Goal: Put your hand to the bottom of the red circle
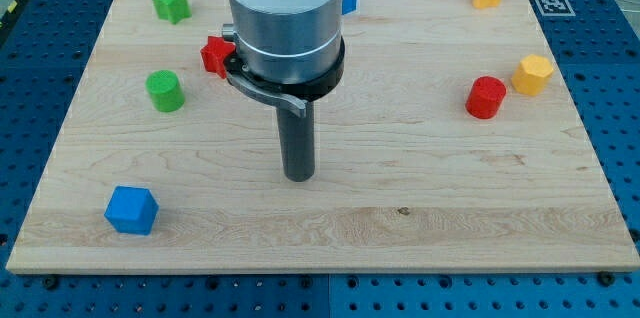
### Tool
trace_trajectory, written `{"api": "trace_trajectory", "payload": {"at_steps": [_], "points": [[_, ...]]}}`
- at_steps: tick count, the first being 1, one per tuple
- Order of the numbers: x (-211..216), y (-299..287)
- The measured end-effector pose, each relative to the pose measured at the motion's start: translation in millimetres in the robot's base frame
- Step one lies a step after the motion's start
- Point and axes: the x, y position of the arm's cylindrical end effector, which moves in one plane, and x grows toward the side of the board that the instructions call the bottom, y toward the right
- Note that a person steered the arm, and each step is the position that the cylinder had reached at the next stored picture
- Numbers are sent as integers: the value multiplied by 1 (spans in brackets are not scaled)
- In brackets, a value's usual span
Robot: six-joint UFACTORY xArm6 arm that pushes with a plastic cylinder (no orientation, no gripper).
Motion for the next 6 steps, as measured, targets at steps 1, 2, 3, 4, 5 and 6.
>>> {"api": "trace_trajectory", "payload": {"at_steps": [1, 2, 3, 4, 5, 6], "points": [[0, 7], [0, 17], [0, 22], [0, 32], [0, 52], [0, 58]]}}
